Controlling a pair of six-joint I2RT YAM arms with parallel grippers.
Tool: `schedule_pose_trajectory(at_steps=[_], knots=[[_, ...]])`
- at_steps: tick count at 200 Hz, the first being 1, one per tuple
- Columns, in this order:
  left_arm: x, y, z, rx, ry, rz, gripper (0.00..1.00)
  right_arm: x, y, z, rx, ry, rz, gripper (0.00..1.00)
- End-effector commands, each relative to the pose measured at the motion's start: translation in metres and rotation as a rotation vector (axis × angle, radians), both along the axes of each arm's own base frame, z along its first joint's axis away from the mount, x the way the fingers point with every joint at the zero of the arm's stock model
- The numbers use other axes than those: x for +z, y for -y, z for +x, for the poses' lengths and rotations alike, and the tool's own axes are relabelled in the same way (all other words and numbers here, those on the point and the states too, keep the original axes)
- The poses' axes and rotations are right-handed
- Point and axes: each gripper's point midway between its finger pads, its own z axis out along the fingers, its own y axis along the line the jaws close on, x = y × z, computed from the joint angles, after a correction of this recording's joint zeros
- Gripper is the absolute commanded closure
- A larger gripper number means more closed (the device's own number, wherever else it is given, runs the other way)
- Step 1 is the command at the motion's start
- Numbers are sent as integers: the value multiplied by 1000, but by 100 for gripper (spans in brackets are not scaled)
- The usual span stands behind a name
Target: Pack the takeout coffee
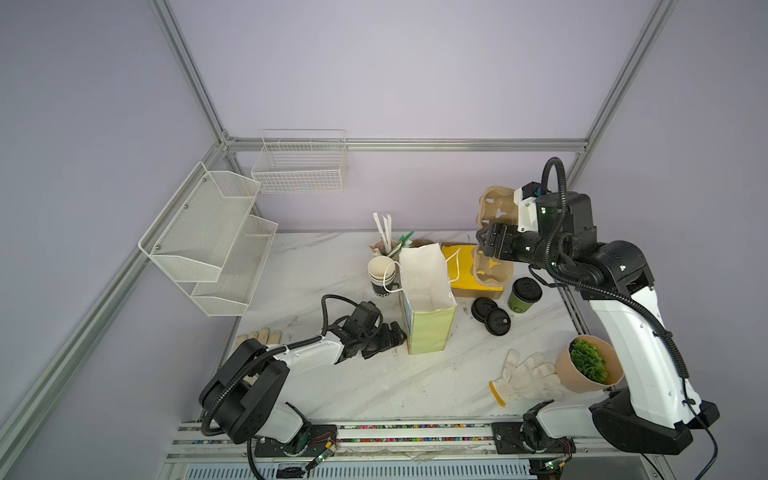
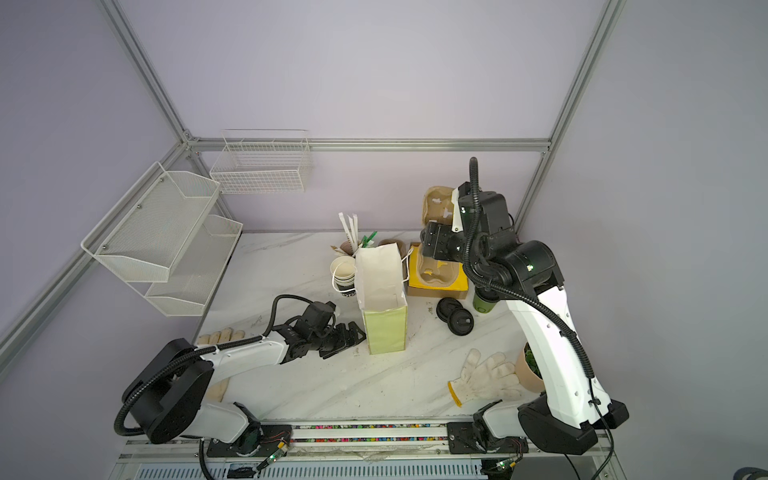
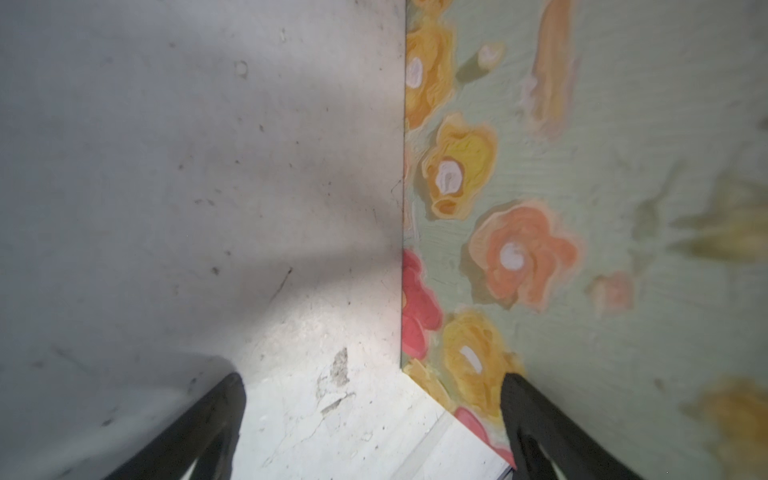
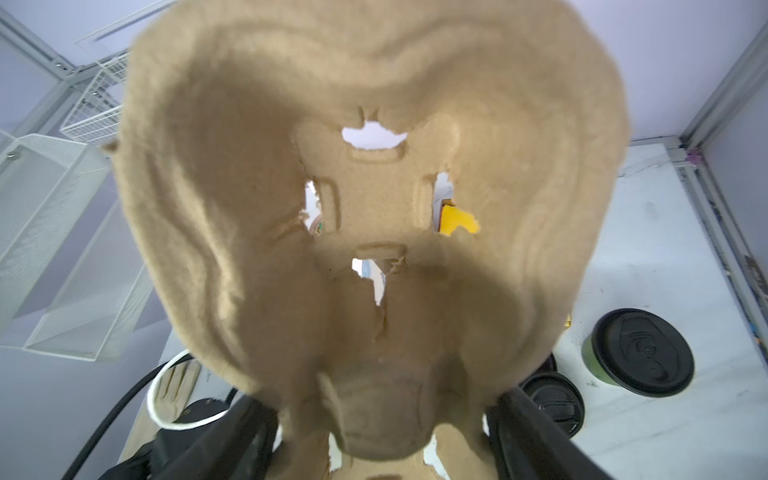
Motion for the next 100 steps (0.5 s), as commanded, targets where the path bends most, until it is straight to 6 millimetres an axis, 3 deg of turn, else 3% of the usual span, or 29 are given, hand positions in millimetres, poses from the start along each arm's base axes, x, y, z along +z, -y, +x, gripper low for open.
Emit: schedule_pose_trajectory(at_steps=[1, 65, 100], knots=[[44, 32, 31, -13, 115, -87, 5, 9, -25, -1, 122, 6, 62, 22], [51, 59, 47, -56, 141, -100, 9, 5, -54, -1, 198, -15, 49, 23], [82, 36, 44, -29, 211, -40, 9, -19, -75, -2, 201, -54, -95, 22]])
